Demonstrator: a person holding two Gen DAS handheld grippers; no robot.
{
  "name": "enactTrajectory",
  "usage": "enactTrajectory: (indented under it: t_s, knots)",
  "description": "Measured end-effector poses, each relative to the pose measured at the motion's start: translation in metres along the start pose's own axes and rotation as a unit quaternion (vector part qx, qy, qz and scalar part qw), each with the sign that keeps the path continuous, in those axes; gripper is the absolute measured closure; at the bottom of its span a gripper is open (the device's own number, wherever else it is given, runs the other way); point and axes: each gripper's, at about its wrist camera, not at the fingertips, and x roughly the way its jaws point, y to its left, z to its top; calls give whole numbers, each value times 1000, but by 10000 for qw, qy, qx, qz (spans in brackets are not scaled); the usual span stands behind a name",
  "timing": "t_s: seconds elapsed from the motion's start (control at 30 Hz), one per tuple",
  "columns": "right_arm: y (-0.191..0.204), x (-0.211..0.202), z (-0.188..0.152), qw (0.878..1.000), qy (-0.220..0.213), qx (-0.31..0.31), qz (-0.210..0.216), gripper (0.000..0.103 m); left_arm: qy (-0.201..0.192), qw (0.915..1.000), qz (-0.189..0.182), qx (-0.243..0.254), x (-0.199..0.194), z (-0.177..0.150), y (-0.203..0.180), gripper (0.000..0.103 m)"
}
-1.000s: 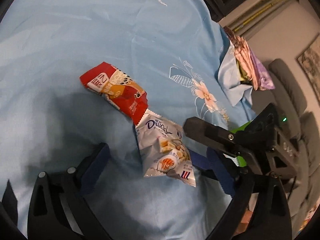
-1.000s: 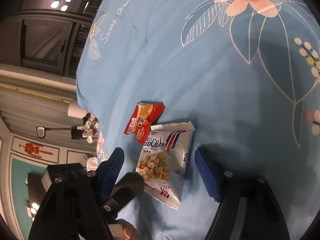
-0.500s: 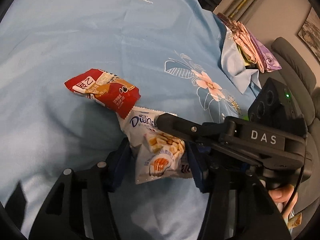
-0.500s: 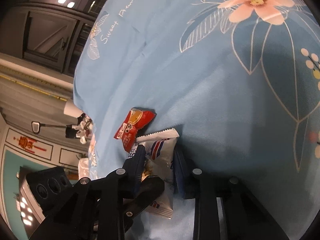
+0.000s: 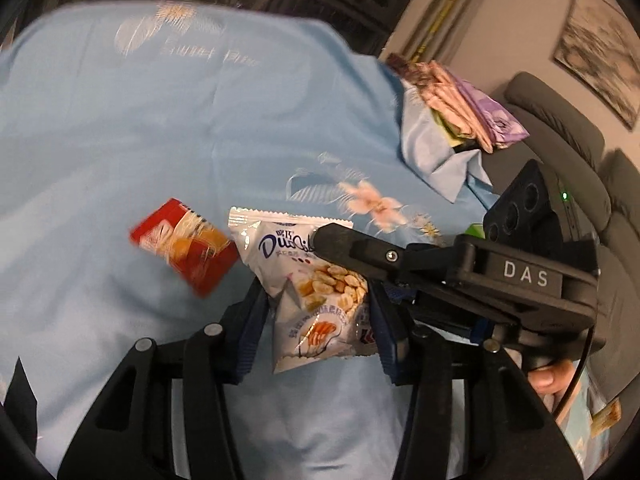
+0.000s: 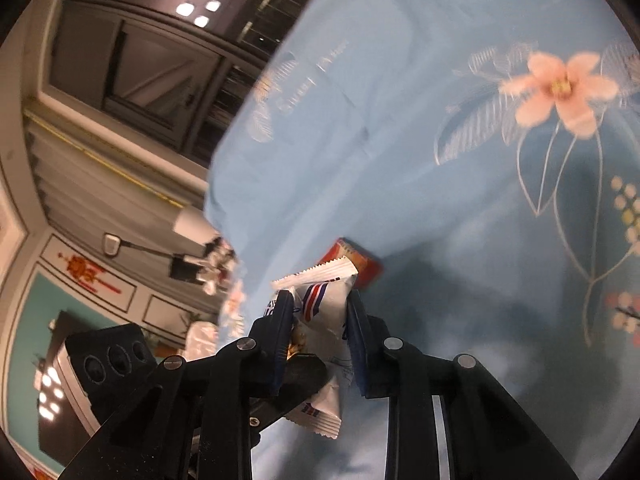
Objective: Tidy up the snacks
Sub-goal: 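Carry the DuoQi bag over the green box with both grippers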
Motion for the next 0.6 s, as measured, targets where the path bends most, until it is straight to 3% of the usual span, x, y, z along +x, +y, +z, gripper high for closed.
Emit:
enactTrajectory:
  t_s: [0.17, 0.33, 0.53, 0.6]
  knots:
    - [27, -50, 1, 9984, -301, -369, -290, 75, -187, 9994, -204, 201, -15, 5, -44, 55]
    - [41, -117, -8, 9906, -726, -603, -992, 75, -169, 9975, -455, 523, -14, -5, -105, 55]
    - [27, -197, -20, 9679, -1287, -837, -1990, 75, 130, 9927, -948, 737, 16, -19, -180, 55]
    - [11, -224, -20, 9651, -1419, -699, -2088, 75, 239, 9899, -948, 1023, 28, -23, -210, 55]
